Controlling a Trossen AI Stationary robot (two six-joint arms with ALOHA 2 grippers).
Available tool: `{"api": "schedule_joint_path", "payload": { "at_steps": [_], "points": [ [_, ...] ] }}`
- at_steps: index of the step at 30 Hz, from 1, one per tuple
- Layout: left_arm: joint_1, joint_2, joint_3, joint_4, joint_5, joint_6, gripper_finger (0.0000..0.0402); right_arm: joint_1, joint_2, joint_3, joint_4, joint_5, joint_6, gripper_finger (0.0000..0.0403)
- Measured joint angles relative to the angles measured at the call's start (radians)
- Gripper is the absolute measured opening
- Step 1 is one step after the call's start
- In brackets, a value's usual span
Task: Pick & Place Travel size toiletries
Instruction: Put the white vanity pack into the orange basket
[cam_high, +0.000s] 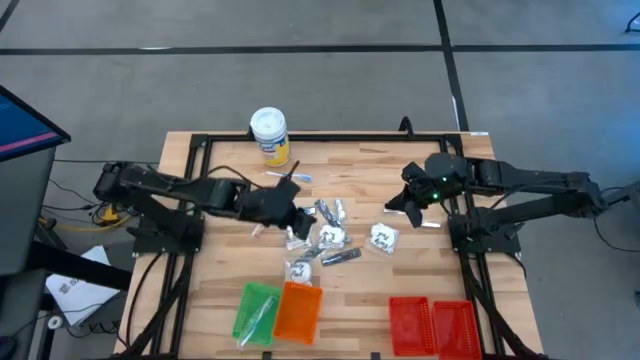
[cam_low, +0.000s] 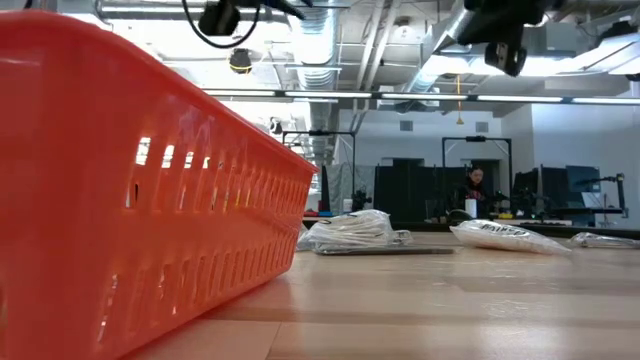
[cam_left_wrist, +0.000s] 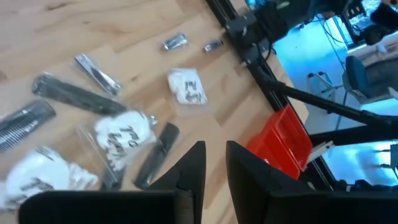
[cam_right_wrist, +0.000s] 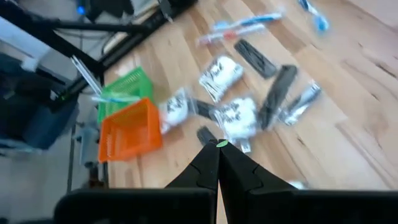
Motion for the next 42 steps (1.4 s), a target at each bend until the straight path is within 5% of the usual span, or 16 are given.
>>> {"api": "schedule_joint_path", "payload": {
  "at_steps": [10, 16, 23, 28, 42],
  "points": [
    [0.181, 0.122, 0.0, -0.272, 0.357, -0.058, 0.0053, -0.037, 0.0, 0.0, -0.159, -0.03, -0.073, 0.0],
    [0.23, 0.144, -0.004, -0.478, 0.385, -0.074, 0.0053, -0.037, 0.0, 0.0, -0.172, -0.031, -0.075, 0.0],
    [0.269, 0.11, -0.154, -0.395, 0.382, -0.124, 0.0058, -0.037, 0.0, 0.0, -0.167, -0.027, -0.092, 0.0],
    [0.267, 0.092, -0.339, -0.135, 0.475, -0.225, 0.0084, -0.041, -0.001, 0.0, -0.159, -0.023, -0.093, 0.0],
    [0.272, 0.015, -0.553, 0.097, 0.432, -0.339, 0.0229, -0.066, 0.0, 0.0, -0.136, -0.022, -0.092, 0.0]
  ]
}}
